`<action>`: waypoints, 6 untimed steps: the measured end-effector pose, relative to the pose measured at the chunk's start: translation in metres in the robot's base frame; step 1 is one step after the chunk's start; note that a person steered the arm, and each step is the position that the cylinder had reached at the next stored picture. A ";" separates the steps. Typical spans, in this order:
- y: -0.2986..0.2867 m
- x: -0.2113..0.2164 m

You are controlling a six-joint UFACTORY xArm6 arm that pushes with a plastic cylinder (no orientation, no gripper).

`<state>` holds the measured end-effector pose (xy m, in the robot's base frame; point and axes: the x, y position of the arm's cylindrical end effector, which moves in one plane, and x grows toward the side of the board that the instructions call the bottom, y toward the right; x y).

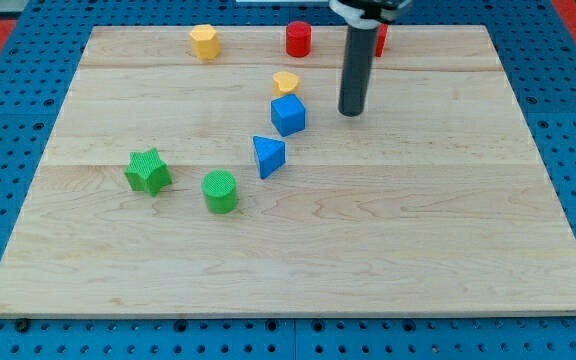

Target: Separate the yellow heart from the blue cube

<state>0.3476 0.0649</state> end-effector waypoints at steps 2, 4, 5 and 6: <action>-0.069 -0.004; -0.087 -0.027; -0.062 -0.032; 0.019 -0.009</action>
